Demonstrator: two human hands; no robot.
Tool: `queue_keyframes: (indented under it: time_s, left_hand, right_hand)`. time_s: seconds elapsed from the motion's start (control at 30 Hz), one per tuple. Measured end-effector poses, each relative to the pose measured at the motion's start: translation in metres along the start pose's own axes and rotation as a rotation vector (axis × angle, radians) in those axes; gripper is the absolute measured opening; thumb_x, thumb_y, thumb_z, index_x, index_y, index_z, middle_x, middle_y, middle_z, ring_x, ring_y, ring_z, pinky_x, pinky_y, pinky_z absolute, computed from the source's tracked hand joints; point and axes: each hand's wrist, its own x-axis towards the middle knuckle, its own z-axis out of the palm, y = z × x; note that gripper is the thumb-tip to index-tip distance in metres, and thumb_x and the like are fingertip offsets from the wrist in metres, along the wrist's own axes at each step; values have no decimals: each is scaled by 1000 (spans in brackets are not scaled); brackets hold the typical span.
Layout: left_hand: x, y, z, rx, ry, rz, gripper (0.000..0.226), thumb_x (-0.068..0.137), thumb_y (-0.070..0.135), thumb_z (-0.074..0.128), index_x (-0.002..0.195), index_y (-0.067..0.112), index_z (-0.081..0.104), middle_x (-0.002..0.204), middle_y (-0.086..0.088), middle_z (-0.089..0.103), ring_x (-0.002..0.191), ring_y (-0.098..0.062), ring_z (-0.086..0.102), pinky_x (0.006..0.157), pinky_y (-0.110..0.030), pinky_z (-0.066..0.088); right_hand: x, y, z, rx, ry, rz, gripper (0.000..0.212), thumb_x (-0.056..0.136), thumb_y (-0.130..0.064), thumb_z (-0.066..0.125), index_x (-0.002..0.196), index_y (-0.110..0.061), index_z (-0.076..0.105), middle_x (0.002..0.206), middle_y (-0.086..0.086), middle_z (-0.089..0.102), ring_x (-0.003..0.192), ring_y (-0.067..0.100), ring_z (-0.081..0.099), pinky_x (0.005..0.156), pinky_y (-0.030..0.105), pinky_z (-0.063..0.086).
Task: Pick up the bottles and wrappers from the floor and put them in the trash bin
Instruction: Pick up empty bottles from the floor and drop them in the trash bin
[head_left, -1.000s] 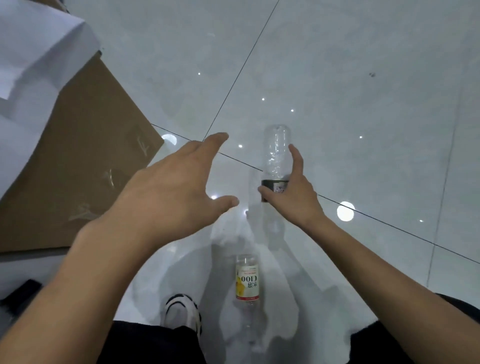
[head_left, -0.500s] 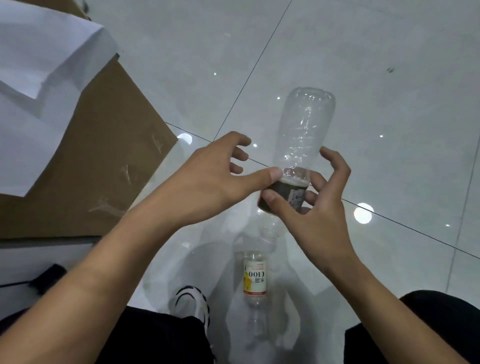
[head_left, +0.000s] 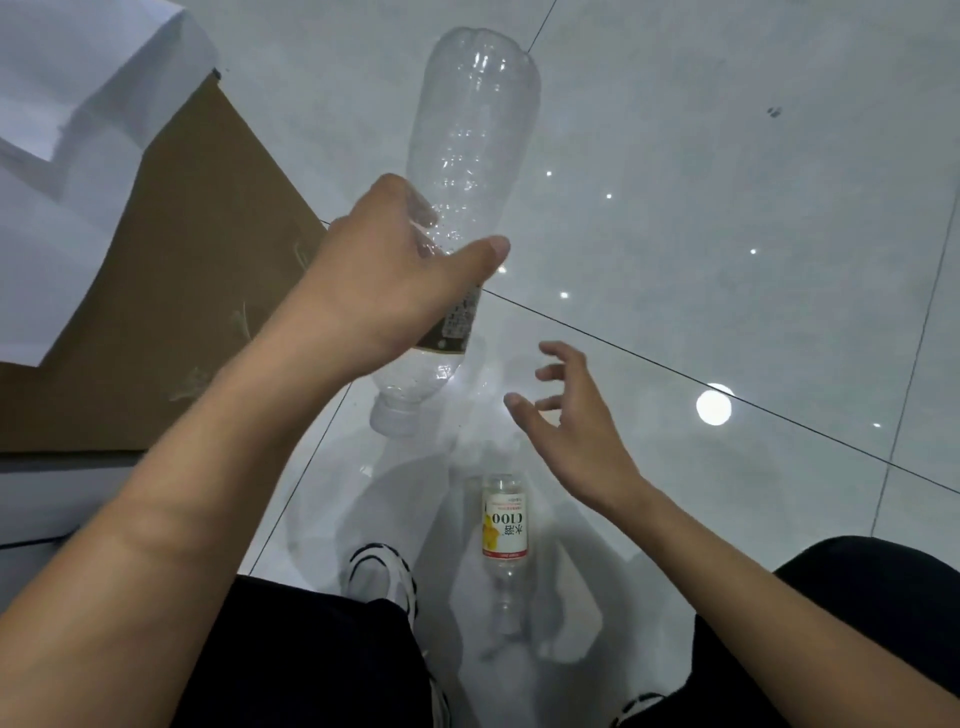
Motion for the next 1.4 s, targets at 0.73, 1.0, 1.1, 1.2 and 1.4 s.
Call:
queue_keyframes:
  time_s: [0.73, 1.0, 1.1, 1.2, 1.4]
  left_hand:
    - [-13, -1, -9, 74, 12, 6, 55, 83, 67, 61, 117, 26, 49, 110, 9, 55, 98, -10, 57, 72, -29, 45]
    - [-2, 2, -4, 97, -5, 16, 55, 83, 66, 62, 117, 25, 48, 99, 15, 54, 82, 2, 53, 62, -18, 39]
    - [3, -3, -2, 107, 14, -9, 54, 82, 65, 62, 115, 25, 49, 99, 12, 57, 82, 0, 54, 62, -20, 41]
    - [4, -8, 0, 128, 21, -43, 56, 81, 66, 62, 116, 25, 49, 96, 12, 57, 82, 0, 54, 62, -20, 40]
    - [-2, -9, 11, 33, 106, -91, 50, 83, 65, 54, 115, 27, 50, 79, 12, 66, 76, 4, 58, 63, -27, 43]
  right_hand:
    - [-44, 126, 138, -317, -26, 553, 85, 82, -55, 66, 145, -27, 16, 122, 7, 51, 100, 34, 61, 82, 43, 52]
    - [6, 34, 73, -98, 57, 234, 78, 68, -51, 77, 126, -39, 26, 111, -2, 63, 91, 19, 66, 80, 43, 56]
    - [15, -18, 36, 41, 94, 151, 77, 73, -40, 84, 127, -41, 29, 106, -11, 63, 90, 8, 68, 78, 30, 57]
    - [14, -61, -3, 223, 124, 98, 73, 72, -38, 85, 127, -40, 38, 102, -14, 66, 80, 1, 70, 72, 25, 55]
    - [19, -91, -51, 347, 256, 31, 54, 75, -44, 83, 122, -36, 57, 101, -16, 71, 83, 0, 71, 64, 19, 53]
